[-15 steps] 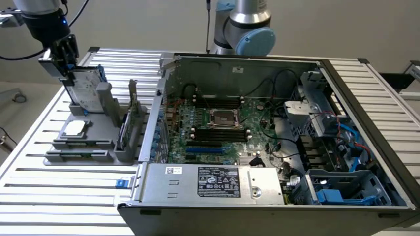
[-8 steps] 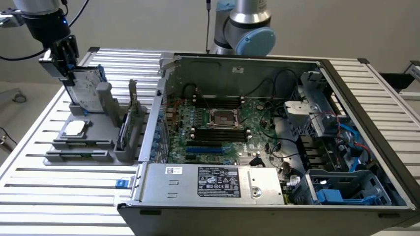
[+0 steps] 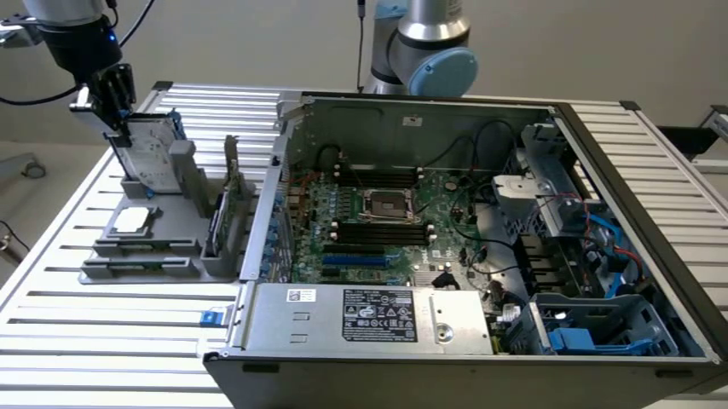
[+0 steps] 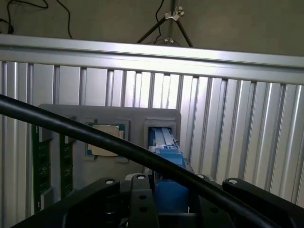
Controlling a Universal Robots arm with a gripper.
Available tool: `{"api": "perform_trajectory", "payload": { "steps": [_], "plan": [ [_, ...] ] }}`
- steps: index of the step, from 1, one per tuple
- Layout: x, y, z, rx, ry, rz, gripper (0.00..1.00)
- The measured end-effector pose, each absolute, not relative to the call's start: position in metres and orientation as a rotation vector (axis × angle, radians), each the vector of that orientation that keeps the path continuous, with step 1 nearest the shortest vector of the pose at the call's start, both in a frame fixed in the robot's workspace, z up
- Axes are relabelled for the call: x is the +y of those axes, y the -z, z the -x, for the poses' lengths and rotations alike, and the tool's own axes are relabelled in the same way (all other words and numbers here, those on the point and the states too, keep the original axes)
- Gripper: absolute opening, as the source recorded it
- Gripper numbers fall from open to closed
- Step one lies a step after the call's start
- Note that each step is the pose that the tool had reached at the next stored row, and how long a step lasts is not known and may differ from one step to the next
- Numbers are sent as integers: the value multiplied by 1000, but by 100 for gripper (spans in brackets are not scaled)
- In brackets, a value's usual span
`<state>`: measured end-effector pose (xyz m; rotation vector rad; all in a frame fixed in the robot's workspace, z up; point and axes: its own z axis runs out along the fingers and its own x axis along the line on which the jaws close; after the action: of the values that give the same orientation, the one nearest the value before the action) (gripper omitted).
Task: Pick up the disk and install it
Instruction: 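Pick up the disk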
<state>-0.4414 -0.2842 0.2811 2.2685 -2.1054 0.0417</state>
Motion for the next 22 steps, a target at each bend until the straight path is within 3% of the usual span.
{"api": "perform_trajectory", "payload": {
  "steps": [22],
  "plan": [
    [-285, -281, 441, -2105, -42, -2268, 33]
  ]
}}
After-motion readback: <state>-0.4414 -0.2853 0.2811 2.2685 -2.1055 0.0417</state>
